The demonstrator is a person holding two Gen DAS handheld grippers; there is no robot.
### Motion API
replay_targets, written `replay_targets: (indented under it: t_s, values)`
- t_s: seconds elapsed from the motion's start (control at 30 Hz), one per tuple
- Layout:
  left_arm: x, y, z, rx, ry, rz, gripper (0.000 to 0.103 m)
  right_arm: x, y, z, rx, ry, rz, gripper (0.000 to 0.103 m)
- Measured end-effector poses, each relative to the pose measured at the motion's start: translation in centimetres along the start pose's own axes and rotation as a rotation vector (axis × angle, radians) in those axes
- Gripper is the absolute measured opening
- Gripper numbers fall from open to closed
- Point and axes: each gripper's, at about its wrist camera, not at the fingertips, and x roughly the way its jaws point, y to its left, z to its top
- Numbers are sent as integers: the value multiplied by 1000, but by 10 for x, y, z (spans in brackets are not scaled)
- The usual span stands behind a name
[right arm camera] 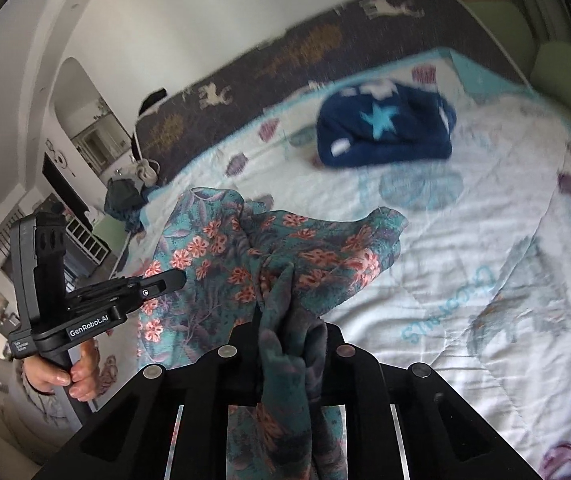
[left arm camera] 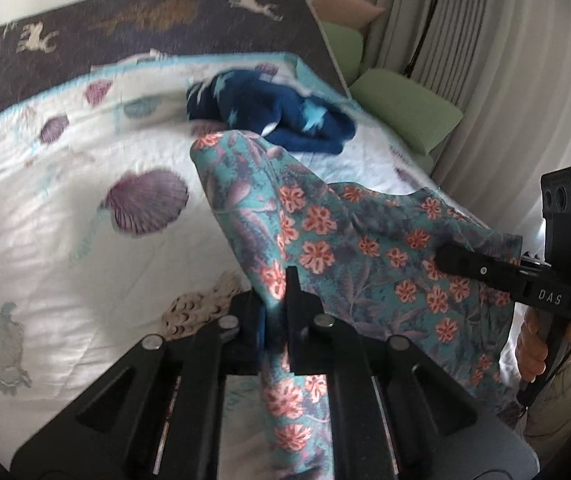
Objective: Fold small clothes
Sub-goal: 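Grasp the folded teal garment with both tools and lift it off the bed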
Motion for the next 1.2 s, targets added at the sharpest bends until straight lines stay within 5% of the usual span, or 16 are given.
replay_targets:
  t_s: [0.4, 0.77, 0.97, 1.2]
  values:
    - [-83, -56, 45, 183, -205, 35, 9, -88, 48, 30, -106, -219, -46, 14]
    - [-135, -93, 179, 361, -414, 177, 9, -142, 73, 154, -192, -391, -83, 14]
    - [-120, -94, 253, 410, -447, 262, 9, -139, 71, 224, -182, -456, -111, 14]
    - [-62, -84, 297, 397, -430, 324, 9, -86, 37, 278, -125, -461, -167, 14]
